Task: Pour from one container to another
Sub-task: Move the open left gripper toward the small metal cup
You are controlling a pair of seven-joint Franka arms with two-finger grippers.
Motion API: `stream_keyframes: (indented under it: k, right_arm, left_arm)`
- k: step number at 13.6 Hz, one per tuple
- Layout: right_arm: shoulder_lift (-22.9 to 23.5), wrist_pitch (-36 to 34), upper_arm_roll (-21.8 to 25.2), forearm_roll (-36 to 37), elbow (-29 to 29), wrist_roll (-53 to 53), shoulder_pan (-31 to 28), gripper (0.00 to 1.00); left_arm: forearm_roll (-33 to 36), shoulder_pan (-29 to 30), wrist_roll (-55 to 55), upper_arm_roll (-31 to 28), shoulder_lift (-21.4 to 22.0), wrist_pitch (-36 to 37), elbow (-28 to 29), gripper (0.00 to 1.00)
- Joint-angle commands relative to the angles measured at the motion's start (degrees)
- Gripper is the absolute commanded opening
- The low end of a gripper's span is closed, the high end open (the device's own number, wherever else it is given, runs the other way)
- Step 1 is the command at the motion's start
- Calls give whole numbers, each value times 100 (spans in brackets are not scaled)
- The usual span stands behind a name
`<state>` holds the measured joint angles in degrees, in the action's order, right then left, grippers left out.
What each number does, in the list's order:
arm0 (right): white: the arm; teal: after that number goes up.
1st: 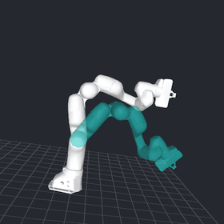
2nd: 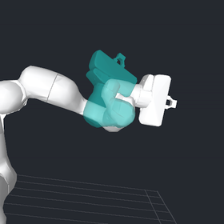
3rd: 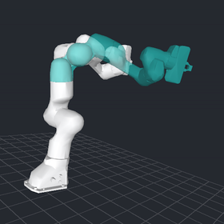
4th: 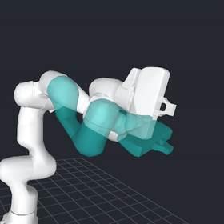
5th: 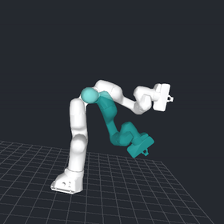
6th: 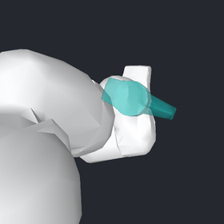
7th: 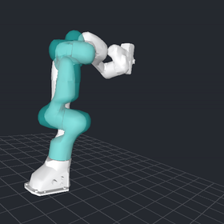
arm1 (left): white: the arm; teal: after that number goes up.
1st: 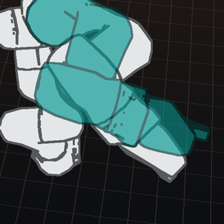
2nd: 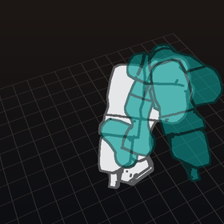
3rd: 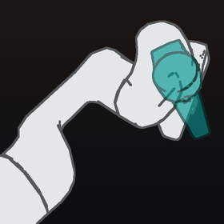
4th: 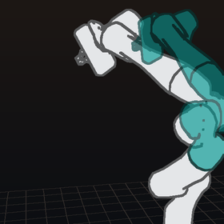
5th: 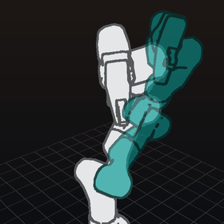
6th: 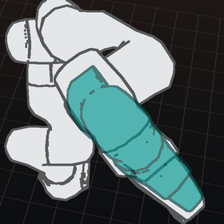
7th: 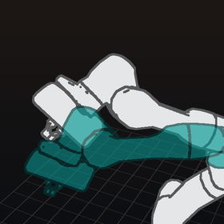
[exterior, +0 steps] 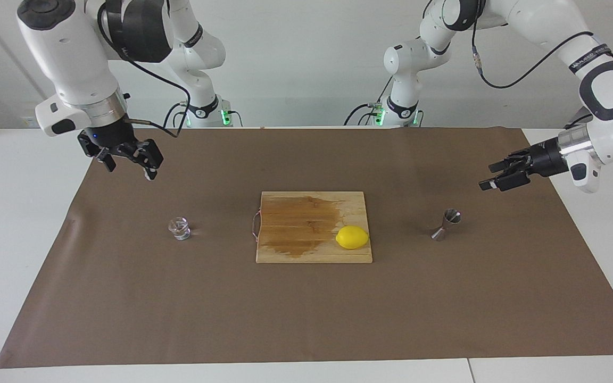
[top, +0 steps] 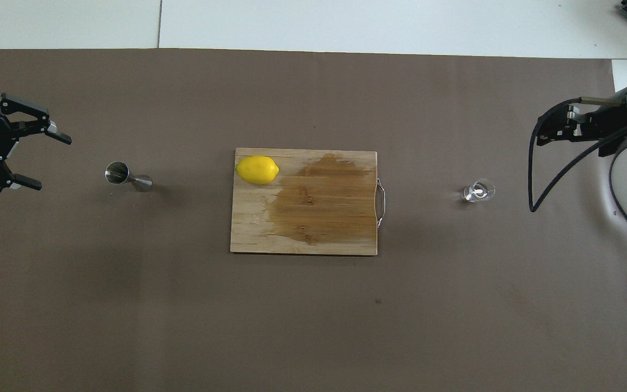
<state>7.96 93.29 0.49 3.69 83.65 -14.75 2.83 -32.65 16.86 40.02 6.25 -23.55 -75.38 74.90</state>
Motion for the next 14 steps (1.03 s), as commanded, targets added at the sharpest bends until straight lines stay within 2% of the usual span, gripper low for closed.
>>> stream_keyframes:
  k: [1,4,9,14]
  right_arm:
    - [-136,84,4,-167,170,183,-46,100]
    - [-136,76,-5,-167,170,183,-46,100]
    - [-136,75,-5,-167,170,174,-46,100]
    - [-128,76,-5,-167,170,183,-46,100]
  left_arm:
    - [-530,650,708,428,-562,234,-354,100]
    - [-1188,951,1216,527,-739,278,-257,100]
    - [-2692,986,3325,535,-1239,191,-248,100]
    - [-3160,1021,3329,500,-1257,85,323,100]
